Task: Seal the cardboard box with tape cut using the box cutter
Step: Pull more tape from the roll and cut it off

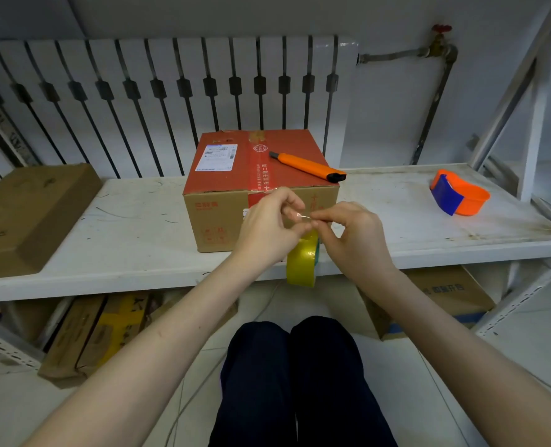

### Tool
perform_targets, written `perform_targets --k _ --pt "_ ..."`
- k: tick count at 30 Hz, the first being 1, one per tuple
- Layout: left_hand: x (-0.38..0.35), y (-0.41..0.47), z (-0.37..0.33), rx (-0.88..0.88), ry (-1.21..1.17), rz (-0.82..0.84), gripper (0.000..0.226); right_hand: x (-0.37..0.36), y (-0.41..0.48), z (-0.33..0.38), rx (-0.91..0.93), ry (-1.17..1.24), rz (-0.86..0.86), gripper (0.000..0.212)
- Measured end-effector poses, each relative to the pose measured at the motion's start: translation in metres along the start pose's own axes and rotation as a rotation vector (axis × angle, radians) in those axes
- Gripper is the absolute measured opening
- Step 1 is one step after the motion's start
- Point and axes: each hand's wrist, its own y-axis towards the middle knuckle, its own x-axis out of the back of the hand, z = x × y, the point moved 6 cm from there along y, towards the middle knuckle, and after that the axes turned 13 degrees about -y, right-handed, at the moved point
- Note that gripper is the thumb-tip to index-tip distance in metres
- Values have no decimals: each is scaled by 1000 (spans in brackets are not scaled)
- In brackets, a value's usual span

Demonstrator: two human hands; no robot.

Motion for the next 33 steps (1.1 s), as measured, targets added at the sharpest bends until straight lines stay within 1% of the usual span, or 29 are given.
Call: perform_targets --k 2,5,10,17,21,26,29,31,33 --pt "-7 -4 4 17 69 6 21 -1 -6 -2 -20 -13 14 11" --pt "-15 -7 4 -14 119 -19 17 -2 -12 -2 -27 -41 21 10" --pt "-24 -6 5 -28 108 -25 12 2 -18 -6 -105 -27 3 12" --pt "-24 -5 5 -21 87 -14 14 4 -24 -11 -226 72 50 13" --pt "-22 -5 6 24 13 -43 19 4 -26 -14 -301 123 66 12" --pt "-25 -2 6 72 -75 -11 25 7 -25 -11 -301 73 27 5" --pt "-26 -2 4 75 -93 -4 33 14 -22 -9 -283 -16 -46 2" --pt "-22 -2 1 60 -79 -58 30 14 -19 -10 -265 20 -47 5" --pt "-20 -1 -5 21 -97 -41 23 9 -17 -9 -223 149 -1 3"
